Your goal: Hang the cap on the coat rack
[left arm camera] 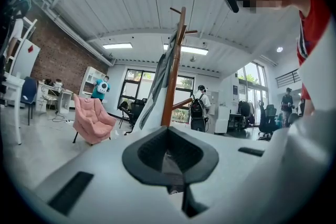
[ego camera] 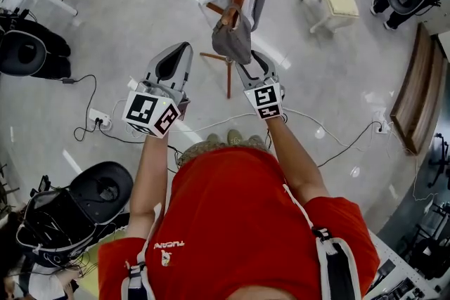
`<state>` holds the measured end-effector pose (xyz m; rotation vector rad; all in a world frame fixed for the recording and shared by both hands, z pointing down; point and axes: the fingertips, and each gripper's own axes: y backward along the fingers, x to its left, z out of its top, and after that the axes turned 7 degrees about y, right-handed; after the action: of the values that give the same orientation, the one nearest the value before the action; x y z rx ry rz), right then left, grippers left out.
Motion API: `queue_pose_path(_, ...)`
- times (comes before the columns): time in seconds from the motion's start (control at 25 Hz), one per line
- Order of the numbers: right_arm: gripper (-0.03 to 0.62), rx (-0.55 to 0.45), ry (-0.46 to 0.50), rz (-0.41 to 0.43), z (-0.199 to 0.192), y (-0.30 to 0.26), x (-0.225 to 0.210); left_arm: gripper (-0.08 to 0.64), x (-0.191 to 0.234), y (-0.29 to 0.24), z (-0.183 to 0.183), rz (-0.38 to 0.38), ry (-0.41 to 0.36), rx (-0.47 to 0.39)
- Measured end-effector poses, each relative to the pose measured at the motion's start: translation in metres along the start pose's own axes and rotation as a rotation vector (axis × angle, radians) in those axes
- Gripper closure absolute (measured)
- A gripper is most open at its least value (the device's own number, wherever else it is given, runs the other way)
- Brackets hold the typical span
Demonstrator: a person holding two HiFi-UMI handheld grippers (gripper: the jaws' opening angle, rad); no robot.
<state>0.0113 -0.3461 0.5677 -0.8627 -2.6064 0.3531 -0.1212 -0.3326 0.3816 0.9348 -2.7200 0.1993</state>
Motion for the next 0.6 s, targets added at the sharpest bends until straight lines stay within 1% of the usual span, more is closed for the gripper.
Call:
queue_pose_path(0.2, 0.359, -0.022, 0.009, 0.031, 0.005, 0.013, 0.005, 0.552, -0.009, 0.006, -0.006, 0.003, 0.003, 0.004)
queue_pose_path(0.36, 0.342, -0.062, 0.023, 0.071, 0.018, 0.025, 0.010, 0.552, -0.018, 0.010, -0.005, -0.003, 0.004, -0.005)
queue_pose_path(0.48, 0.342, -0.155, -0.009, 0.076, 0.046, 0.042, 0.009, 0.552, -0.027, 0.013, -0.004, -0.009, 0.004, -0.015)
queue_pose_path(0.6, 0.350, -0.278, -0.049, 0.081, 0.088, 0.065, 0.010, 0.552, -0.036, 0.019, -0.002, -0.014, 0.008, -0.026)
